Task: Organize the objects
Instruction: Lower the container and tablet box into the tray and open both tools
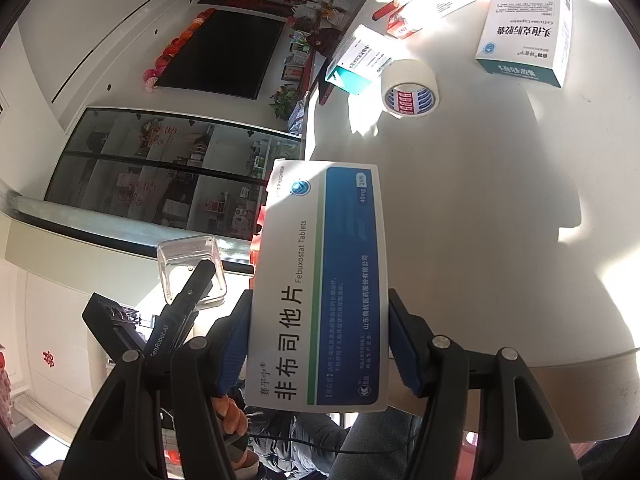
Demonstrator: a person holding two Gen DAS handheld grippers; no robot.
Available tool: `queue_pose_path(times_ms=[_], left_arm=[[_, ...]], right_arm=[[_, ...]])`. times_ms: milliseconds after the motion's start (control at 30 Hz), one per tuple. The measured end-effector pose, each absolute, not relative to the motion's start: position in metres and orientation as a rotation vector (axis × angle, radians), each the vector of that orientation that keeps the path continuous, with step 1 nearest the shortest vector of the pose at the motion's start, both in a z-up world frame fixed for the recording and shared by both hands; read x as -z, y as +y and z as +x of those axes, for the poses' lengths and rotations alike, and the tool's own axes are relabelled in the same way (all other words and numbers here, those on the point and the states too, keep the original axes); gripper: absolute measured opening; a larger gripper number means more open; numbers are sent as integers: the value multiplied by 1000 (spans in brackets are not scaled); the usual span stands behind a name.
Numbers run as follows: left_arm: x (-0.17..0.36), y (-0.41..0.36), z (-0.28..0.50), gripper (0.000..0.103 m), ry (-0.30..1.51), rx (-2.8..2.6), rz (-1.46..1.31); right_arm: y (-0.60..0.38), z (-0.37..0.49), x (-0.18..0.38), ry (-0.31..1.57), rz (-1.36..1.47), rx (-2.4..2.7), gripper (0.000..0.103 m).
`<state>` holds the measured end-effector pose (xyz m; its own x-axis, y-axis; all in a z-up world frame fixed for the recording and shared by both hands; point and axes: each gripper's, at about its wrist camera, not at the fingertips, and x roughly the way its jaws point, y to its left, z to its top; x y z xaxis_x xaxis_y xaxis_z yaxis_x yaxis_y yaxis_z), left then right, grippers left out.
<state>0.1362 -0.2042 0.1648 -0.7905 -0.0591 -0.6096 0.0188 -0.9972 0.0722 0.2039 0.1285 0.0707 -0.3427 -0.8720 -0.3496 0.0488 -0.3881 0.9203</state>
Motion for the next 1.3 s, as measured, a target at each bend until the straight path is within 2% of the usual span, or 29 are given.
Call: queue_pose_path(times_ms=[333, 500, 700, 1100, 1300], left_arm=[[-148, -289, 136, 83, -33, 2726, 977], [-136, -308, 135, 83, 18, 2691, 987], [-132, -322, 128, 83, 55, 2673, 986], [-125, -328, 123, 83, 79, 2673, 984], [-120, -338, 109, 83, 75, 2641, 1005]], right_arm=[[1, 180, -103, -968, 1192, 1615, 62], [-59, 168, -103, -940, 1218, 1524, 62], [-116, 129, -103, -817, 1266, 1574, 62], [-160, 91, -114, -646, 1259, 1656, 62], [-190, 81, -129, -439, 1214, 1762, 62]])
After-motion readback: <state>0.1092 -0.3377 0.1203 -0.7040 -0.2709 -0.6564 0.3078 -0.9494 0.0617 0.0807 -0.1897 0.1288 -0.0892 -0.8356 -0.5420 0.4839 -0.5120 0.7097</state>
